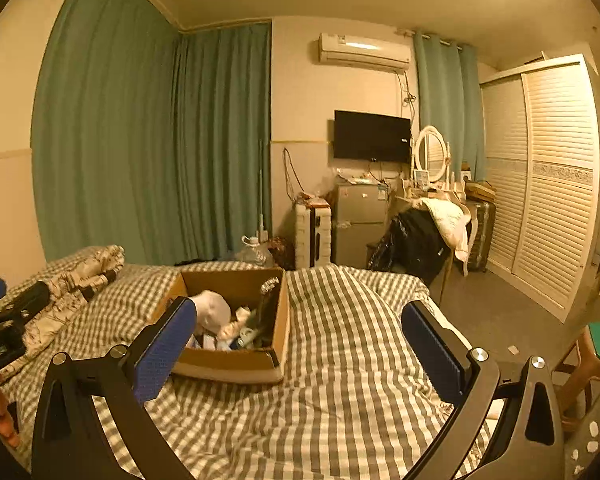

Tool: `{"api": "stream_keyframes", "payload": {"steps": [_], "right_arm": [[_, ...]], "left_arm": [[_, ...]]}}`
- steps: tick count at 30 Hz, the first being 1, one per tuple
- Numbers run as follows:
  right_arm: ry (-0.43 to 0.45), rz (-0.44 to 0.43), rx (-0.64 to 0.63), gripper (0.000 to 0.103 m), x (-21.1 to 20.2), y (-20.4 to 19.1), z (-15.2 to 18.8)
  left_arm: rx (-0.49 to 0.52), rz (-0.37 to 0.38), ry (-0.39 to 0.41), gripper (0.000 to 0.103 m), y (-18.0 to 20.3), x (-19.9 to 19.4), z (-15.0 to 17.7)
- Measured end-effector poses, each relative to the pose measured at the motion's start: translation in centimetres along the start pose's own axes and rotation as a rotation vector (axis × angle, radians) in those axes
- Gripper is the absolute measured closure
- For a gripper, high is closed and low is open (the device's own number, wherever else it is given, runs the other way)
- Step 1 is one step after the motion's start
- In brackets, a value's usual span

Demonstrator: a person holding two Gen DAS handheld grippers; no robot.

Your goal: Organize objects

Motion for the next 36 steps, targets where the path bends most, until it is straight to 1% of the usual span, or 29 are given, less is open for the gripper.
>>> {"api": "stream_keyframes", "payload": {"steps": [3,7,9,19,36], "right_arm": [[-0.024,0.009,-0.003,0.0,0.5,0.1,1.0],[-0.025,-0.007,0.003,0.0,0.5,0.0,1.3],[-0.028,0.0,-0.007,0.0,0.5,-0.3,1.5],[-0.038,-0.001,-0.016,0.0,0.6,-0.7,1.4],[-0.043,-0.013,-0.031,0.0,0.7,-1.4,1.5]], "left_arm": [[0.014,-0.007,-0.007,0.0,0.0,-0.2,0.6],[0.023,-0.008,-0.019,0.0,0.1,-0.2,1.0],[0.022,-0.004,-0.027,0.0,0.2,-0.1,1.1],[0.042,-0.008,-0.046,0.0,0.6,0.1,1.5],[0.069,-0.018,-0.051,0.0,1.0,0.0,1.5]]}}
Point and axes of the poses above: each gripper's, at about its wrist camera, not at the fingertips, and x roughly the way its jaws point, y to its right, z to its underside, the point moved 3 cm from there along x, roughly the way its jaws point, and after that the axes turned 6 degrees about -z, right-handed, at the moved point
